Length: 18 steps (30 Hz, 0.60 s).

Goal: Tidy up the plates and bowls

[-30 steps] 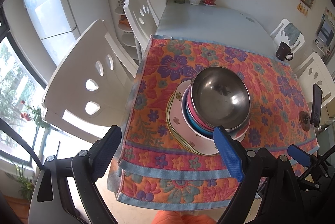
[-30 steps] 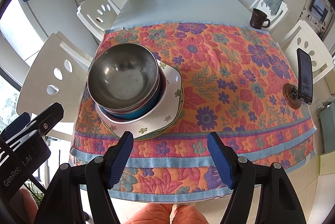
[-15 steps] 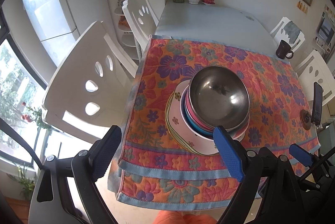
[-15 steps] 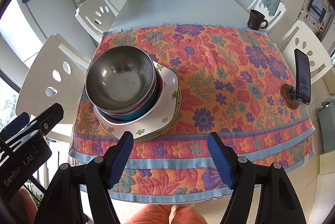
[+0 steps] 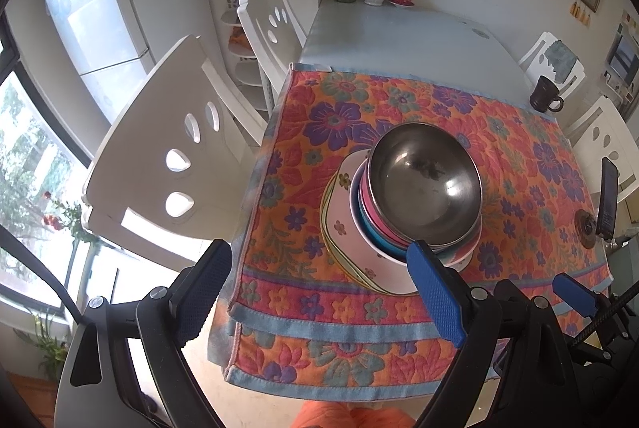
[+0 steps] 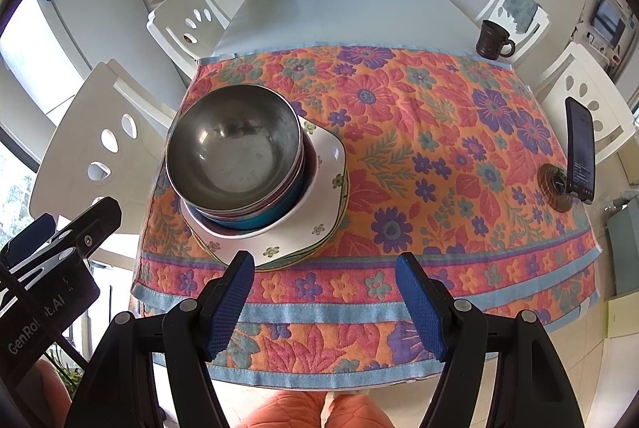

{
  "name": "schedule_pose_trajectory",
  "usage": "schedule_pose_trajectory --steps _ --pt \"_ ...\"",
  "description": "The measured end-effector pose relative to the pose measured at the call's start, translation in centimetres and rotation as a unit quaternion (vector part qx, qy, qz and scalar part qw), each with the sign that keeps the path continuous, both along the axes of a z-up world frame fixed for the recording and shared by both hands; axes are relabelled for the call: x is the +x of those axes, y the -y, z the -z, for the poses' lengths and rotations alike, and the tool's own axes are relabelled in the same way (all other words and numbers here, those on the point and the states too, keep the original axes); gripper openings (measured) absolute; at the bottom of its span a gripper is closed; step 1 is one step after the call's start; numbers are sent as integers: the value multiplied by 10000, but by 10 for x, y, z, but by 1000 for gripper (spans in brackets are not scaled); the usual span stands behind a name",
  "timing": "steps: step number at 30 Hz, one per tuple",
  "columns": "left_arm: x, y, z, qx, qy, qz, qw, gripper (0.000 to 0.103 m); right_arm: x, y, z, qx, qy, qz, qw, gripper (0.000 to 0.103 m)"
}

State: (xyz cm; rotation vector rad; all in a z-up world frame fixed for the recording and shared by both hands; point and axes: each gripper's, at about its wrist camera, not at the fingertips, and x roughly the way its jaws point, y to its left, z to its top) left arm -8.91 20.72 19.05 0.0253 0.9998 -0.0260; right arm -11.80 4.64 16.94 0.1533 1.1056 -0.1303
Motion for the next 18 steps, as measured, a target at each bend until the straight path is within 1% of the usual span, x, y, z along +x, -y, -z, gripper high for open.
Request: schedule_pose_trajectory --steps 5,18 --pt "2 0 2 26 -32 3 10000 89 3 0 3 31 -62 -6 10000 71" --pt "6 -1 5 52 -50 17 10000 89 10 -3 2 -13 -45 3 10000 71"
